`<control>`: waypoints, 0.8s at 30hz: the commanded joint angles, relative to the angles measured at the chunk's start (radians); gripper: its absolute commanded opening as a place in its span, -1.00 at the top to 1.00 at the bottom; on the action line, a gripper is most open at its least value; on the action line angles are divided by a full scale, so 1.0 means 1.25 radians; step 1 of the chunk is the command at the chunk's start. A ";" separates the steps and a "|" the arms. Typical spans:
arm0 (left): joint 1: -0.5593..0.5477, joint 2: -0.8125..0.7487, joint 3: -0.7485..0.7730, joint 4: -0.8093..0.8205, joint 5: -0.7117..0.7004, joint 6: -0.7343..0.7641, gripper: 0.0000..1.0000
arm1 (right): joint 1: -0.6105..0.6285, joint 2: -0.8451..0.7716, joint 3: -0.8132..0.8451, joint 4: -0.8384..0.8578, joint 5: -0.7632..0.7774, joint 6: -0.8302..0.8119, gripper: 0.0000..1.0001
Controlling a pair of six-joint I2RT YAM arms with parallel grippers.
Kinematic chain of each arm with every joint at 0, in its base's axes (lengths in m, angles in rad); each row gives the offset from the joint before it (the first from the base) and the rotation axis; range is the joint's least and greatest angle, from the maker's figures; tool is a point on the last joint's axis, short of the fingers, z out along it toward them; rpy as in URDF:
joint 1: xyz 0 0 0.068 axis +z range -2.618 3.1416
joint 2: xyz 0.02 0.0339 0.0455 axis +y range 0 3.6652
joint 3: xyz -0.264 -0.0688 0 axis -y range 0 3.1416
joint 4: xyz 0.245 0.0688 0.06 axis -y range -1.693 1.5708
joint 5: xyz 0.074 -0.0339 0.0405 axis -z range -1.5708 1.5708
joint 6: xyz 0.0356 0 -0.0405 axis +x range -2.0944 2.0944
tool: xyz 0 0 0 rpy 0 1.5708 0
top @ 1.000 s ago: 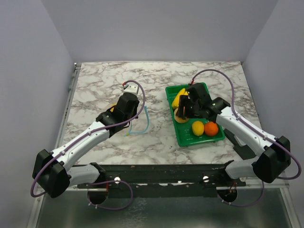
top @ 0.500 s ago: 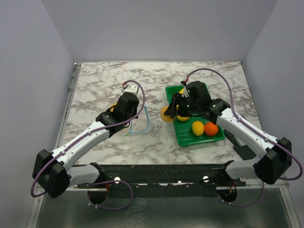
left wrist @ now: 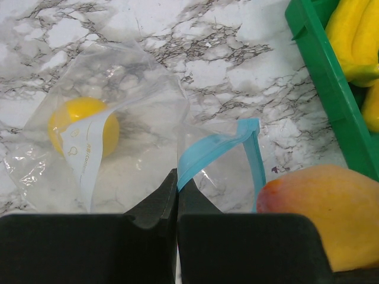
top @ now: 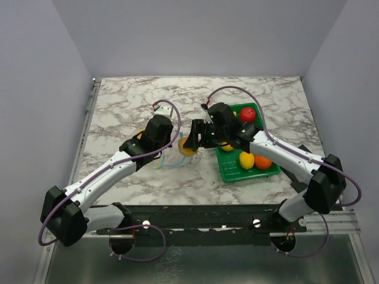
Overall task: Place the food in the zip-top bag and seal the zipper
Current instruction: Place the fake fruit in the zipper food storage bag.
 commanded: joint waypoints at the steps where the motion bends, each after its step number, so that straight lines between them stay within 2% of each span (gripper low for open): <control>1: 0.005 -0.008 -0.006 0.015 0.020 0.002 1.00 | 0.030 0.053 0.055 0.044 0.025 0.017 0.26; 8: 0.006 -0.014 -0.007 0.015 0.012 0.003 1.00 | 0.061 0.139 0.113 0.047 0.021 0.029 0.25; 16: 0.008 -0.014 -0.006 0.014 0.014 -0.001 1.00 | 0.077 0.183 0.111 0.090 -0.006 0.065 0.22; 24: 0.011 -0.015 -0.007 0.014 0.015 -0.001 1.00 | 0.088 0.207 0.118 0.103 -0.019 0.084 -0.11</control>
